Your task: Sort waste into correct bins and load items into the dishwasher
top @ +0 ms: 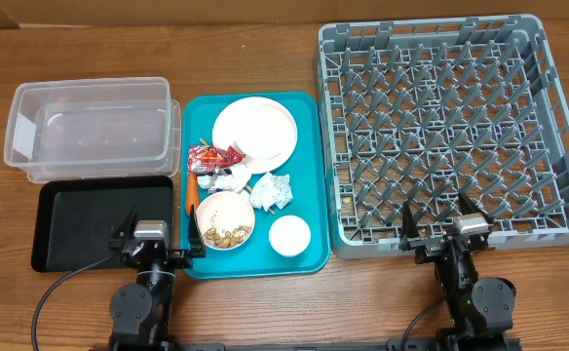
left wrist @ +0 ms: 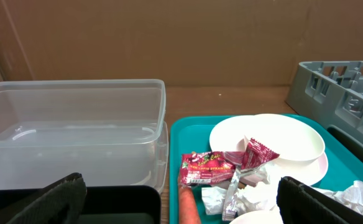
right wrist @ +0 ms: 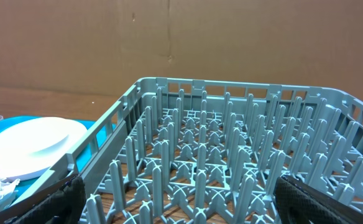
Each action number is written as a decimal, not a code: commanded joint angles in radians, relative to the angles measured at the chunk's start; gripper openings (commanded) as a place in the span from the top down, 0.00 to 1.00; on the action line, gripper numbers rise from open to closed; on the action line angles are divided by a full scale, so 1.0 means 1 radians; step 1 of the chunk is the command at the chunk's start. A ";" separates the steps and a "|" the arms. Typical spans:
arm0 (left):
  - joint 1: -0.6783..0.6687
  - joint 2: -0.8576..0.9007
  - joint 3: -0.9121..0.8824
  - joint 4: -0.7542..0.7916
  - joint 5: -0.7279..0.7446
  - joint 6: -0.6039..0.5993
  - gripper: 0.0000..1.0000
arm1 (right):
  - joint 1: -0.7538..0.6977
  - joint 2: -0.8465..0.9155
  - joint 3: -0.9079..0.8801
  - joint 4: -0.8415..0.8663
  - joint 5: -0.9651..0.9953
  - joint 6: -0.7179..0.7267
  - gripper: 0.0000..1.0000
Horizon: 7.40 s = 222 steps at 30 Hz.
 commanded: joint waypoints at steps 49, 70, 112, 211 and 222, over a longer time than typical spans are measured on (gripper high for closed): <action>0.004 0.076 0.582 -0.365 0.223 -0.099 0.00 | -0.003 -0.010 -0.011 0.006 0.002 -0.004 0.00; 0.004 0.933 1.061 -0.774 0.293 -0.040 0.00 | -0.003 -0.010 -0.011 0.006 0.002 -0.004 0.00; -0.148 1.143 1.061 -0.671 0.166 -0.318 0.96 | -0.003 -0.010 -0.011 0.006 0.003 -0.004 0.00; 0.259 1.505 1.513 -0.864 -0.179 -0.369 0.96 | -0.003 -0.010 -0.011 0.006 0.002 -0.004 0.00; 0.262 1.656 1.513 -0.729 -0.179 -0.290 0.96 | -0.003 -0.010 -0.011 0.006 0.003 -0.004 0.00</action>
